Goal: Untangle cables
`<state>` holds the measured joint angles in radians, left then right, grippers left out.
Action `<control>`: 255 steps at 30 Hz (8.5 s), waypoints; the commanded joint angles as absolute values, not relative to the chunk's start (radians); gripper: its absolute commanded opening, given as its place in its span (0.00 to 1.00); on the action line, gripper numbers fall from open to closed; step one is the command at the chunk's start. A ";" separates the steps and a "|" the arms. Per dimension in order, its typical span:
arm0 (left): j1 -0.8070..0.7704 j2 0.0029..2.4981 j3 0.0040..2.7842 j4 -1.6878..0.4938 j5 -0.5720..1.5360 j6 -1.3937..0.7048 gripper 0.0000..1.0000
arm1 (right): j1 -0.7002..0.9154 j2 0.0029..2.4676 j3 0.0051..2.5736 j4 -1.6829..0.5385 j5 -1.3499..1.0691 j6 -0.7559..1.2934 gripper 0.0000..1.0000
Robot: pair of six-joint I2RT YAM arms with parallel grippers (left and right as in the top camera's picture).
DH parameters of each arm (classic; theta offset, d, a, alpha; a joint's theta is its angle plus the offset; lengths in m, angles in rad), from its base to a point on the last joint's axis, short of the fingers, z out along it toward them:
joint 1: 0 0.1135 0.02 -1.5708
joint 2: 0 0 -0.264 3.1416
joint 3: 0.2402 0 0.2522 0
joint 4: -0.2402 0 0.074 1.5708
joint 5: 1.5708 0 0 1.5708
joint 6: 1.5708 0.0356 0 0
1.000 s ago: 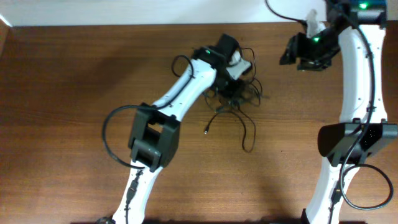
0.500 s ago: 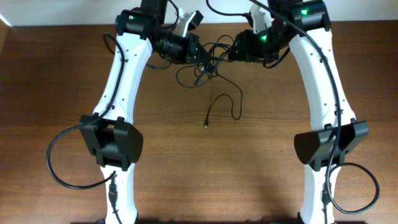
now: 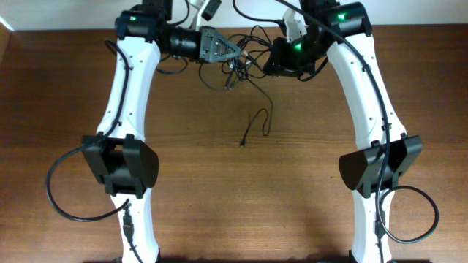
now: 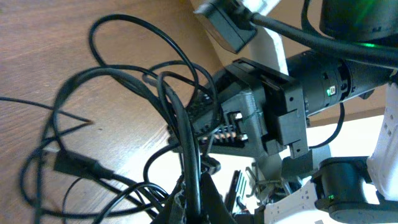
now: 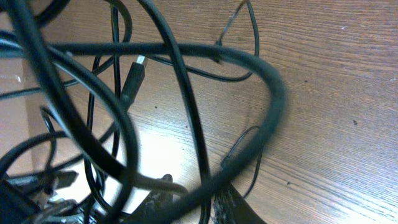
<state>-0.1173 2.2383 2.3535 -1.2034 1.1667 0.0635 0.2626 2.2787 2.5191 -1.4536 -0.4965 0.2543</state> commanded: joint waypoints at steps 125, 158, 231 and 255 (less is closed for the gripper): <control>-0.107 2.191 2.011 -1.400 1.308 0.516 0.00 | 0.257 2.167 2.270 -1.449 -0.461 0.297 0.68; -0.104 2.191 2.011 -1.339 1.572 0.366 0.00 | 0.336 2.168 2.221 -1.218 -0.353 0.409 0.28; -0.094 1.896 2.013 -1.172 1.003 -0.015 0.00 | 0.281 2.143 2.227 -1.186 -0.515 0.162 0.04; -0.093 1.898 2.009 -1.247 0.179 -0.015 0.00 | 0.131 2.073 2.226 -1.477 -0.228 0.131 0.04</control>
